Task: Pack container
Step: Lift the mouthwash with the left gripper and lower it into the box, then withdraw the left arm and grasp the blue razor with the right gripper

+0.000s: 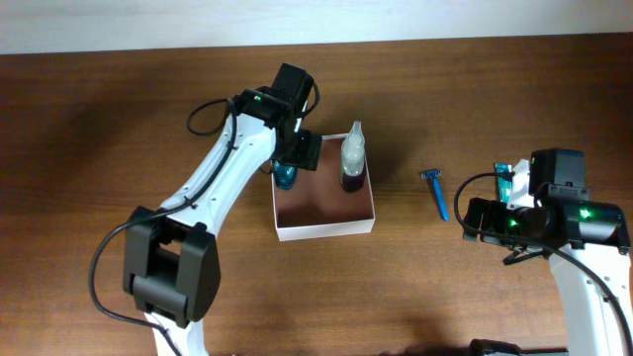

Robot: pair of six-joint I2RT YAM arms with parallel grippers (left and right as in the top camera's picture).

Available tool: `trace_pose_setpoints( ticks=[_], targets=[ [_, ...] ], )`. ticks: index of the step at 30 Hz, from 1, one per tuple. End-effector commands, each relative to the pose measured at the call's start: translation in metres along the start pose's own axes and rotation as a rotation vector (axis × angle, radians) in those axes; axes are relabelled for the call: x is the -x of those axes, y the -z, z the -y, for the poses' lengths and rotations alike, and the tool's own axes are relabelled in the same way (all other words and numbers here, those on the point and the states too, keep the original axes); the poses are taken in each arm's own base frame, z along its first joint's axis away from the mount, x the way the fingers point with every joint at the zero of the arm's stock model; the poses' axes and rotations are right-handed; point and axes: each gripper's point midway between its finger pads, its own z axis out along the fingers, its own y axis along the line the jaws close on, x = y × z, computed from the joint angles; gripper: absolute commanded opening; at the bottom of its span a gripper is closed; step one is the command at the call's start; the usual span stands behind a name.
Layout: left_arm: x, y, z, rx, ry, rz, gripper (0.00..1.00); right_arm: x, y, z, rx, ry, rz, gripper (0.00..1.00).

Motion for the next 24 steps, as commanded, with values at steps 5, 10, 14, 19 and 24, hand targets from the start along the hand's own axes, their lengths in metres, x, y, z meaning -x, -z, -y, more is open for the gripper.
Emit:
trace_pose_setpoints(
  ticks=[5,10,14,19,24],
  targets=[
    [0.02,0.138,-0.013,-0.022,0.0,0.273,0.99,0.005,0.006,0.0,0.006,-0.009,0.026,0.99],
    [-0.021,0.201,-0.074,0.125,0.085,0.31,0.99,0.007,0.006,0.0,0.007,-0.008,0.035,0.99],
    [-0.056,0.205,-0.122,0.157,0.21,0.21,0.99,0.006,0.016,-0.001,0.007,-0.007,0.039,0.99],
    [-0.106,0.19,-0.161,0.155,0.363,0.056,0.99,-0.005,0.072,-0.005,0.024,-0.012,0.175,0.99],
    [-0.14,0.173,-0.16,0.107,0.421,0.08,0.99,-0.041,0.107,-0.012,0.09,-0.048,0.277,0.99]
  ],
)
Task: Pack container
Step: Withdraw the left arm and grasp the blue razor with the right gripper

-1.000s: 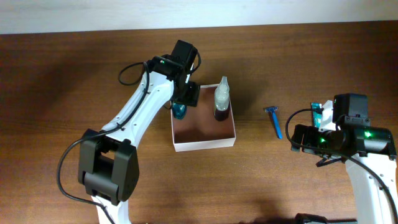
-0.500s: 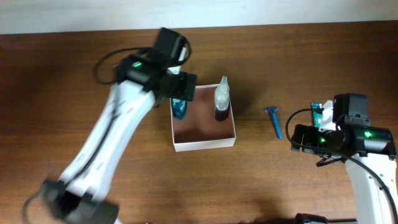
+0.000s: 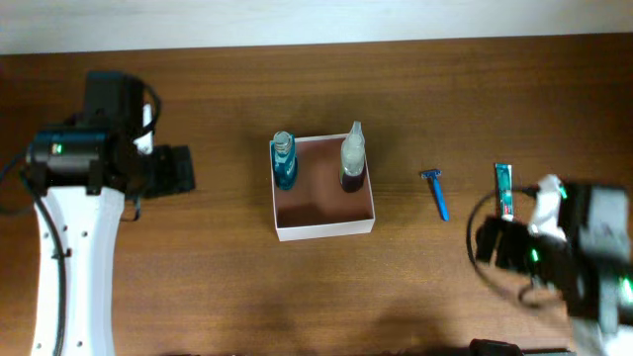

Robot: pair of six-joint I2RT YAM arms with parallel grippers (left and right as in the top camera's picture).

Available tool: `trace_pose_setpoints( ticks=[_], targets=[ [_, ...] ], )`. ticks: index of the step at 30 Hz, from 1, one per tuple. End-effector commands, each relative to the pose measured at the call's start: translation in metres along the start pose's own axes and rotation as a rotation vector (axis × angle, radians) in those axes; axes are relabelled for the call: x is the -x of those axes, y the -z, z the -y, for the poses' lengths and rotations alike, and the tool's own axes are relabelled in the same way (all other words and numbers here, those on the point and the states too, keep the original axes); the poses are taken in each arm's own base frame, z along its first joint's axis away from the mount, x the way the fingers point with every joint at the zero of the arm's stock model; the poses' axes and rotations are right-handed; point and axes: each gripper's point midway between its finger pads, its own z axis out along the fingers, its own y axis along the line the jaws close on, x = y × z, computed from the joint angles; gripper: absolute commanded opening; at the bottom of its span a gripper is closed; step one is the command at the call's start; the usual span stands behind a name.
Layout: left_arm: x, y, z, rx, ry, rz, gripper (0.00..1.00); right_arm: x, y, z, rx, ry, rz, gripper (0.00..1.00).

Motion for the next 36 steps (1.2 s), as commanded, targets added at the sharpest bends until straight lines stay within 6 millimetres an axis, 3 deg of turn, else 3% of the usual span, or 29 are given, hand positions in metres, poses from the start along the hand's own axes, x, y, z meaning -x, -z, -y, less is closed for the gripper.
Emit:
trace_pose_setpoints(
  ticks=[1,4,8,11,15,21,24,27,31,36],
  targets=[
    [-0.029,-0.002,0.003,-0.09,0.023,0.056,0.99,-0.006,0.026,-0.008,0.057,-0.031,0.104,0.99],
    [-0.04,-0.018,0.005,-0.102,0.027,0.106,0.99,0.009,0.03,-0.01,0.068,-0.022,0.176,0.99],
    [-0.057,-0.044,0.005,-0.095,0.029,0.064,0.99,0.038,0.014,-0.019,0.102,0.024,0.168,0.99],
    [-0.067,-0.062,0.006,-0.088,0.043,0.015,0.99,0.06,-0.01,-0.024,0.113,0.066,0.078,0.99],
    [-0.069,-0.072,0.007,-0.083,0.04,-0.014,0.99,0.079,-0.065,-0.021,0.092,0.114,-0.125,1.0],
    [-0.065,-0.073,0.008,-0.086,0.041,0.001,0.99,0.054,-0.147,-0.007,-0.006,0.194,-0.431,0.97],
    [-0.065,-0.072,0.008,-0.086,0.041,0.002,0.99,0.047,-0.172,-0.013,-0.07,0.275,-0.489,1.0],
    [-0.065,-0.073,0.008,-0.086,0.041,0.001,0.99,0.041,-0.191,-0.023,-0.066,0.301,-0.52,1.0],
    [-0.065,-0.073,0.008,-0.086,0.041,0.001,0.99,0.035,-0.215,-0.022,-0.069,0.28,-0.562,0.99],
    [-0.065,-0.072,0.008,-0.086,0.041,0.001,0.99,0.035,-0.231,-0.022,-0.068,0.28,-0.564,0.99]
  ],
)
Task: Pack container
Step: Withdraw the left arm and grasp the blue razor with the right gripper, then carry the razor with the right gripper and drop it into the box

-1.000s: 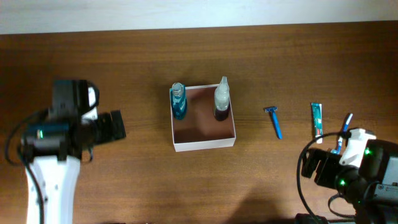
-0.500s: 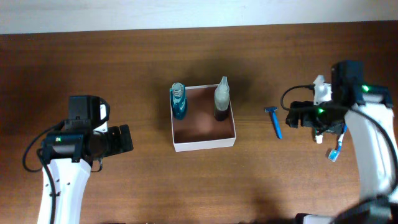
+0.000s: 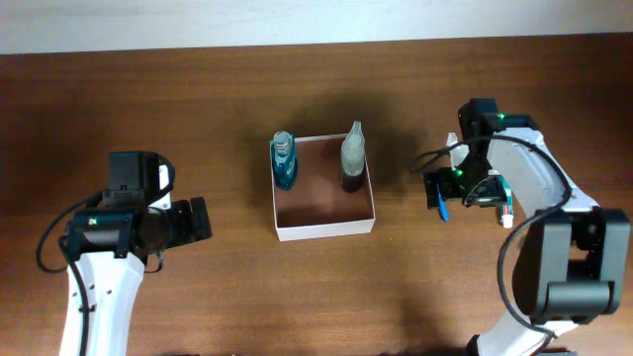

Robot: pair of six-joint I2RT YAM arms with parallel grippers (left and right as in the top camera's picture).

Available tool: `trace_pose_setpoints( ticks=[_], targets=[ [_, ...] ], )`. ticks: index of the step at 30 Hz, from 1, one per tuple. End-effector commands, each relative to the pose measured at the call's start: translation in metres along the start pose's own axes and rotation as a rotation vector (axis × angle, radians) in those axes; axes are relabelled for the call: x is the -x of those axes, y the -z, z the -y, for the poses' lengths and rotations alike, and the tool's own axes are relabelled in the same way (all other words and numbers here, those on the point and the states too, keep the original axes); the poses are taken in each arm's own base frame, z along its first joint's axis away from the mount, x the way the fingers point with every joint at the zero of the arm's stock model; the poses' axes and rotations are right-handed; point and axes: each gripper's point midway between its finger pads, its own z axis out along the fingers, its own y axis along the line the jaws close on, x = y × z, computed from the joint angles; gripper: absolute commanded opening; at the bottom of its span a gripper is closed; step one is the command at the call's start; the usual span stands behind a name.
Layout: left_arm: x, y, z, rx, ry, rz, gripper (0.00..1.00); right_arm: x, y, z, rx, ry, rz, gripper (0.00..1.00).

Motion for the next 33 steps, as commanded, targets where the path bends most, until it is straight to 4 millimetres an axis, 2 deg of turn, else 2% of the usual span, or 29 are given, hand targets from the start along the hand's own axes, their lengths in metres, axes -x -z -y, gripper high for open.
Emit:
trace_pose_setpoints(
  ticks=[1,6,14,22,26,29,32,33],
  targets=[
    [-0.001,-0.002,0.001,-0.011,0.013,-0.008,0.99,0.009,-0.007,0.003,-0.012,-0.007,0.006,0.99],
    [-0.001,-0.002,0.001,-0.011,0.013,-0.008,0.99,0.019,-0.017,0.003,-0.009,-0.006,0.029,0.99],
    [-0.001,-0.002,0.001,-0.011,0.013,-0.008,0.99,0.04,-0.022,0.003,-0.003,0.005,0.105,0.99],
    [-0.001,-0.002,0.001,-0.011,0.013,-0.008,0.99,0.035,-0.044,0.002,0.006,0.014,0.044,0.99],
    [-0.001,-0.002,0.001,-0.011,0.013,-0.008,0.99,0.032,-0.049,0.001,0.01,0.015,0.03,1.0],
    [-0.001,-0.002,0.001,-0.011,0.013,-0.008,0.99,0.031,-0.049,0.001,0.01,0.015,0.026,0.94],
    [-0.001,-0.002,0.001,-0.011,0.013,-0.008,1.0,0.027,-0.051,0.0,0.014,0.014,0.007,0.77],
    [-0.001,-0.002,0.001,-0.011,0.013,-0.008,0.99,0.025,-0.053,0.0,0.015,0.013,0.001,0.75]
  ],
)
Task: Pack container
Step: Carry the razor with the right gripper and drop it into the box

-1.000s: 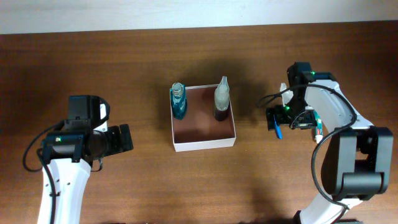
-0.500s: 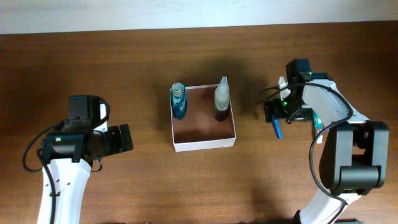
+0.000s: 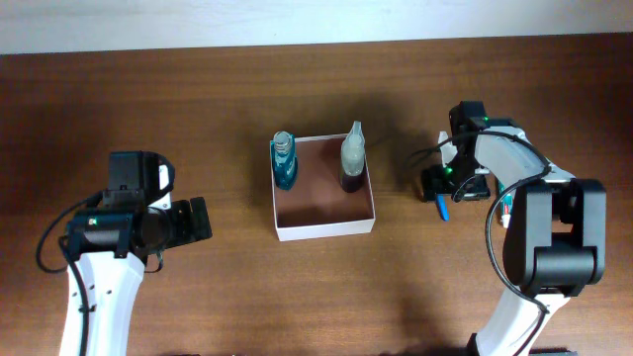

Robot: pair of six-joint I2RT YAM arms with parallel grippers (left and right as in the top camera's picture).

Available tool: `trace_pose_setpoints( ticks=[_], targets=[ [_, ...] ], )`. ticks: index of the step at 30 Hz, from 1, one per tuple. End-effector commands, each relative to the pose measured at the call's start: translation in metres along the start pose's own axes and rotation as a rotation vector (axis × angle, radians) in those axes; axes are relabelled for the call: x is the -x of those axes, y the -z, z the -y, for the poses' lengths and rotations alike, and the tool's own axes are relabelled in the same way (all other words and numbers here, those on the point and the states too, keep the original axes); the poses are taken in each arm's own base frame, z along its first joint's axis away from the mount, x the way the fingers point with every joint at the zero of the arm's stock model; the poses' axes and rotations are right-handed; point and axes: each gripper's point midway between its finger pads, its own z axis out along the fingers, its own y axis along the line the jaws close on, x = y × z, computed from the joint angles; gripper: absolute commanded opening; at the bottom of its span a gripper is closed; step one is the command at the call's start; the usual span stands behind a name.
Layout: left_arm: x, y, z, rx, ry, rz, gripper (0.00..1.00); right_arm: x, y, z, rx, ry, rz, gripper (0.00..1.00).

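Note:
A white box (image 3: 324, 230) with a brown floor stands mid-table. A blue bottle (image 3: 285, 162) stands upright in its far left corner, and a clear bottle with dark liquid (image 3: 351, 158) in its far right corner. A blue razor (image 3: 442, 207) lies right of the box; only its lower end shows under my right gripper (image 3: 435, 186), which sits directly over it, jaws hidden from above. My left gripper (image 3: 198, 220) is open and holds nothing, far left of the box.
A sliver of the toothpaste tube (image 3: 502, 204) peeks out beside the right arm's forearm, right of the razor. The box floor in front of the two bottles is bare brown. The wooden table meets a pale wall along the far edge.
My right gripper has shifted slightly left and now covers the razor's head. The left arm, the box and both bottles have not moved.
My left gripper was at the box's far left corner with the blue bottle. It then stood far left with the bottle upright in the box. My right gripper went from near the toothpaste tube to the razor and now sits over it.

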Motion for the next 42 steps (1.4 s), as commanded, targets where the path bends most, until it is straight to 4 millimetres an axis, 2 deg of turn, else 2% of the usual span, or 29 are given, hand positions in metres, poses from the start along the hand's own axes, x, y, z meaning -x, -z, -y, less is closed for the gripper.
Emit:
trace_pose_setpoints(
  ticks=[1,4,8,13,18,24,28,31,33,34,35,36,38,40,42],
  targets=[
    [-0.001,-0.002,0.001,-0.011,0.013,-0.008,0.99,-0.012,-0.011,-0.002,0.014,0.0,-0.044,0.71],
    [-0.001,-0.002,0.001,-0.012,0.013,-0.008,0.99,-0.02,-0.019,-0.002,0.015,-0.001,-0.062,0.62],
    [-0.001,-0.002,0.001,-0.011,0.013,-0.008,1.0,-0.028,-0.026,-0.002,0.016,-0.002,-0.077,0.35],
    [-0.001,-0.002,0.001,-0.011,0.013,-0.008,1.0,-0.028,-0.026,-0.002,0.016,-0.002,-0.078,0.14],
    [-0.001,-0.002,0.001,-0.012,0.013,-0.008,0.99,-0.028,-0.026,-0.003,0.02,-0.002,-0.077,0.04],
    [-0.001,-0.002,0.001,-0.011,0.013,-0.008,0.99,-0.024,-0.021,-0.008,0.051,-0.002,-0.063,0.04],
    [0.0,-0.002,-0.004,0.019,0.012,-0.002,0.99,-0.01,0.015,-0.014,0.083,0.001,0.0,0.04],
    [0.0,-0.002,-0.005,0.022,0.012,-0.003,0.99,0.005,0.079,-0.024,0.113,0.022,0.157,0.04],
    [0.0,-0.002,-0.005,0.022,0.012,-0.002,0.99,0.008,0.116,-0.035,0.11,0.079,0.261,0.04],
    [0.0,-0.002,-0.005,0.022,0.012,-0.002,0.99,0.007,0.129,-0.041,0.107,0.114,0.299,0.04],
    [0.0,-0.002,-0.005,0.022,0.012,-0.002,0.99,0.006,0.145,-0.05,0.103,0.166,0.35,0.04],
    [0.0,-0.002,-0.005,0.022,0.012,-0.002,0.99,-0.001,0.169,-0.068,0.099,0.266,0.423,0.04],
    [0.0,-0.002,-0.004,0.022,0.012,-0.002,0.99,-0.012,0.192,-0.094,0.095,0.41,0.491,0.04],
    [0.0,-0.002,-0.004,0.022,0.012,-0.002,0.99,-0.03,0.209,-0.132,0.086,0.653,0.549,0.04],
    [0.0,-0.002,-0.004,0.022,0.012,-0.002,0.99,-0.047,0.213,-0.165,0.08,0.861,0.566,0.04]
  ],
)
